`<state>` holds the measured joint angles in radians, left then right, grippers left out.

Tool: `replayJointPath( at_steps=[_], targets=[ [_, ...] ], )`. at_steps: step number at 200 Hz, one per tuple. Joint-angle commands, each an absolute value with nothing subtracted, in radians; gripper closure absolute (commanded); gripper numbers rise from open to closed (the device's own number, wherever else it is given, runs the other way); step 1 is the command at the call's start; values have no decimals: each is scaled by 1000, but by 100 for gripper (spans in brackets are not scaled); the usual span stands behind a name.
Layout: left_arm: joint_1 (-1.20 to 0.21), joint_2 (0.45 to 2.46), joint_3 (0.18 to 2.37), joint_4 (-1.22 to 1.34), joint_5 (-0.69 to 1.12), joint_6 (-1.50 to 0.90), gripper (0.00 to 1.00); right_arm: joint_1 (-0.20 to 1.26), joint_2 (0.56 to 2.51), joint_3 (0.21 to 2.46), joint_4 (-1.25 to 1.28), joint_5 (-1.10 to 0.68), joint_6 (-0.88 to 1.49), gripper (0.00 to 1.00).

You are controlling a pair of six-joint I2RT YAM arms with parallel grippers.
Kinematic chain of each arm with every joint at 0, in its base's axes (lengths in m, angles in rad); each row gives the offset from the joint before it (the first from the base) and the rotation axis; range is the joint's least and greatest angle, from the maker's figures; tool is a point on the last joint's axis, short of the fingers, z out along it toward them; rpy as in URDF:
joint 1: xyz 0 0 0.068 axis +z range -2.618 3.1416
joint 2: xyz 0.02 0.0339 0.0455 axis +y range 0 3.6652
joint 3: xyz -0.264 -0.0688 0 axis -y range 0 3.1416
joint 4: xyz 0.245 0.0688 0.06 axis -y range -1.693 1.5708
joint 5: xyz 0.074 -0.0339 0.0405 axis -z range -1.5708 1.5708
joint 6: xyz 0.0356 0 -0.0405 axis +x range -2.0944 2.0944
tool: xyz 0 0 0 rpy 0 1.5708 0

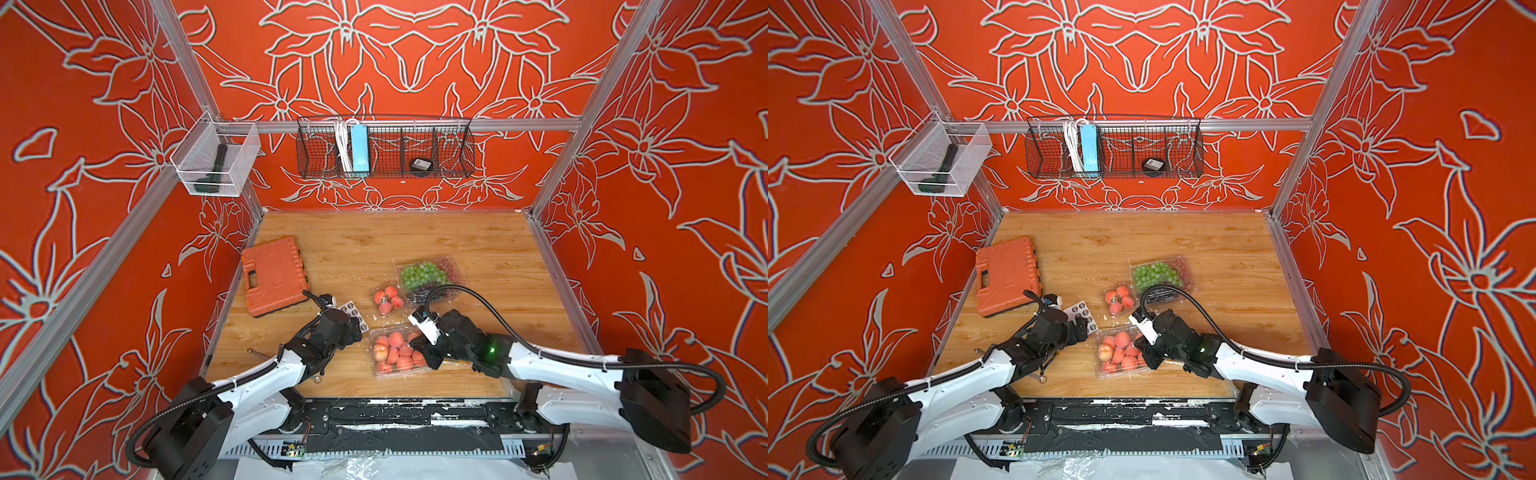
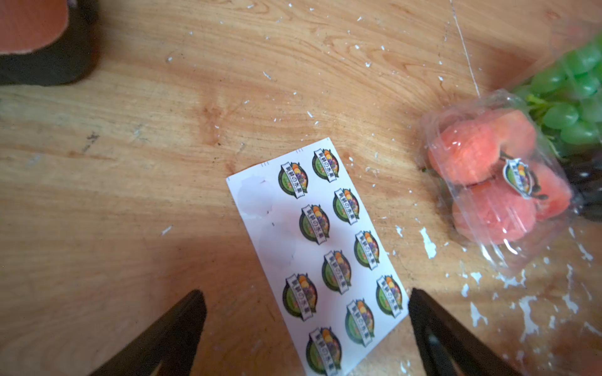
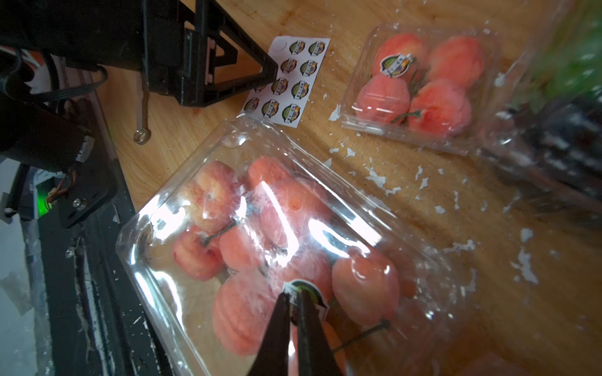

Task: Label fruit boxes
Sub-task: Adjust the label at the fruit box.

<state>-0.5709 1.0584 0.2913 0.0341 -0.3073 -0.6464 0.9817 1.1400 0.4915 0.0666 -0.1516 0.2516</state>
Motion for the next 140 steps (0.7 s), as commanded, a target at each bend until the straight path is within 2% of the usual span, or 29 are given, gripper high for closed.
replayJointPath(
  at_steps=[1, 71, 96, 115, 140],
  targets=[
    [-589, 1119, 325, 25, -389, -701, 1, 986, 1068, 509, 55, -104, 261, 80],
    [-626, 1439, 477, 26, -505, -746, 1, 986, 926, 466, 31, -68, 260, 74],
    [-653, 1489, 522, -124, -613, -827, 1, 985, 916, 464, 36, -84, 261, 73],
    [-669, 1511, 514, -118, -569, -838, 1, 986, 927, 465, 52, -111, 258, 73],
    [-711, 1559, 538, -243, -614, -928, 1, 986, 940, 472, 60, -128, 250, 73]
  ],
)
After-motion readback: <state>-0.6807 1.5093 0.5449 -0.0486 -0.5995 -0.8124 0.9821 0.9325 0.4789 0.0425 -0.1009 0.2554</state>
